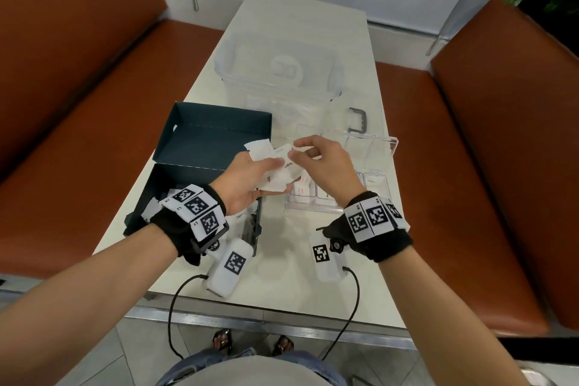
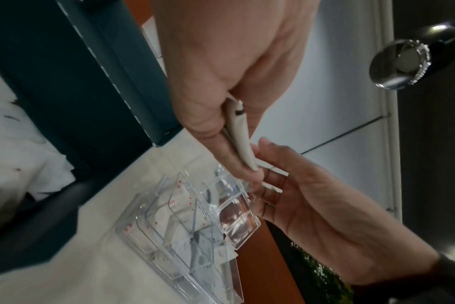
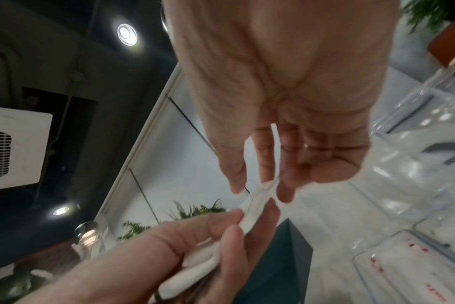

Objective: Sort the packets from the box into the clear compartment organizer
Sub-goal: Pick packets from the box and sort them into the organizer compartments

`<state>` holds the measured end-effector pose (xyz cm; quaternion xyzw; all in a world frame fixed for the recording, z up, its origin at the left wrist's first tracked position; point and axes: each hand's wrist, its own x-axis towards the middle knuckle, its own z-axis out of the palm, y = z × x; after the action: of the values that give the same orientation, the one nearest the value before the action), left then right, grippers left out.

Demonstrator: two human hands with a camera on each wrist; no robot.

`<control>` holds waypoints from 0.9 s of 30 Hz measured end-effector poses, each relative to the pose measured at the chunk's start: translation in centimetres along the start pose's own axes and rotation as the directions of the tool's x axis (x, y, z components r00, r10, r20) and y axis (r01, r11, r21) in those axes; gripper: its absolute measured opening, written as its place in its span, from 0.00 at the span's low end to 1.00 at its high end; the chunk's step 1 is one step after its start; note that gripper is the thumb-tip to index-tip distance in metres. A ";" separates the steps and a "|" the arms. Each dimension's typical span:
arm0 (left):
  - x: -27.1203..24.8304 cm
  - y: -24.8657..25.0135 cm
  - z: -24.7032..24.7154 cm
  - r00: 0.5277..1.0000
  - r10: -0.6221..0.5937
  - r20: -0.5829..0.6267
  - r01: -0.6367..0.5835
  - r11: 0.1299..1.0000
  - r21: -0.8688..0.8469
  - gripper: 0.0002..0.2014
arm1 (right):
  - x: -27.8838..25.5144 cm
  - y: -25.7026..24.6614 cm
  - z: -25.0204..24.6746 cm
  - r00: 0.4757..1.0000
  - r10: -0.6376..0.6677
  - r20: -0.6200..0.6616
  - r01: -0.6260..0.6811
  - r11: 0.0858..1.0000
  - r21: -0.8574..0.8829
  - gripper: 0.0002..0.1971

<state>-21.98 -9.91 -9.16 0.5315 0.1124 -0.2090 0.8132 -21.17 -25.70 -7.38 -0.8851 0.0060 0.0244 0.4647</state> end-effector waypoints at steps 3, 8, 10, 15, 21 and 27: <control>0.7 -0.5 1.3 0.997 0.056 -0.051 -0.055 0.998 0.006 0.08 | -1.0 1.1 -1.7 0.984 0.165 0.065 -0.172 0.978 0.121 0.11; 1.8 -1.7 4.6 0.997 0.063 0.052 -0.065 0.996 0.054 0.14 | -2.5 2.8 -4.7 0.961 0.270 0.063 -0.267 0.834 0.484 0.04; 2.1 -2.1 6.0 0.995 0.031 0.097 -0.040 0.995 0.090 0.13 | -2.2 3.3 -6.4 0.955 0.296 -0.003 -0.235 0.766 0.598 0.03; 2.9 -2.7 8.3 0.990 -0.005 0.143 -0.013 0.992 0.129 0.07 | -0.3 6.3 -11.3 0.946 0.189 -0.262 -0.086 0.928 0.362 0.05; 3.3 -3.1 8.9 0.991 0.003 0.131 -0.023 0.988 0.150 0.06 | 2.4 10.4 -13.4 0.991 0.050 -0.126 -0.092 0.932 -0.351 0.07; 3.4 -3.2 8.8 0.996 0.006 0.092 -0.018 0.992 0.129 0.06 | 4.1 12.2 -11.3 0.980 0.196 0.016 -0.155 0.818 -0.555 0.09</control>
<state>-20.83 -19.82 -9.54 0.5737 0.0582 -0.2349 0.7825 -17.10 -41.85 -11.24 -0.9754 0.0634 0.0996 0.1860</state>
